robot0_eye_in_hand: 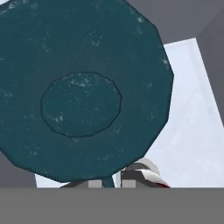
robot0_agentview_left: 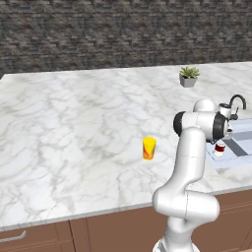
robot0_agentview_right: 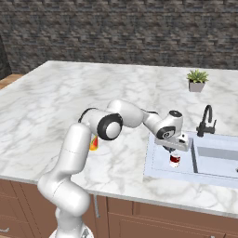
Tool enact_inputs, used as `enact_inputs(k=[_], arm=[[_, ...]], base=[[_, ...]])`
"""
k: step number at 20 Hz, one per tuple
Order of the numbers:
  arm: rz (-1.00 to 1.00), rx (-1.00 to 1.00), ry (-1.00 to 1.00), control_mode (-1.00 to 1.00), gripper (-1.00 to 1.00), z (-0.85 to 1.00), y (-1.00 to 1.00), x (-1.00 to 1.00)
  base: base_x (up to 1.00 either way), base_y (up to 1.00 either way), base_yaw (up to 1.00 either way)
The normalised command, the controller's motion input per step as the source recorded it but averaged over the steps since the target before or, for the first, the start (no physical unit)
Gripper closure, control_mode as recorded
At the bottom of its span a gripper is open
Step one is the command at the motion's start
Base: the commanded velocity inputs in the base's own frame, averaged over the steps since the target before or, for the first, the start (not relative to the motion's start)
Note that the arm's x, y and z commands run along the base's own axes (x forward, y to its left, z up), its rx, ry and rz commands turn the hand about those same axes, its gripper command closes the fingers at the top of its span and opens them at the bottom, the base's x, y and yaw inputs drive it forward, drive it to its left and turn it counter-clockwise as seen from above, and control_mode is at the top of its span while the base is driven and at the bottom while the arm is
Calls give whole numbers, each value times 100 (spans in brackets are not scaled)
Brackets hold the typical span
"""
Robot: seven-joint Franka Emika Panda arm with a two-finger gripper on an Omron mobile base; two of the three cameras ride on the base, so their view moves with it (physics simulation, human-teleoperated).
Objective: Pick the cup and teapot and place them in the sink. Then turn on the water.
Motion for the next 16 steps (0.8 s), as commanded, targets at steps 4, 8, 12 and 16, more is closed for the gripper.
enact_inputs(k=[4,8,12,16], arm=[[0,0,0,-100,100,-22,0,9],[0,0,2,-100,100,-19,0,10],[0,0,4,-100,100,-15,0,5],[0,0,5,-100,100,-9,0,0]], base=[[0,0,0],[0,0,0],[0,0,0],[0,0,0]])
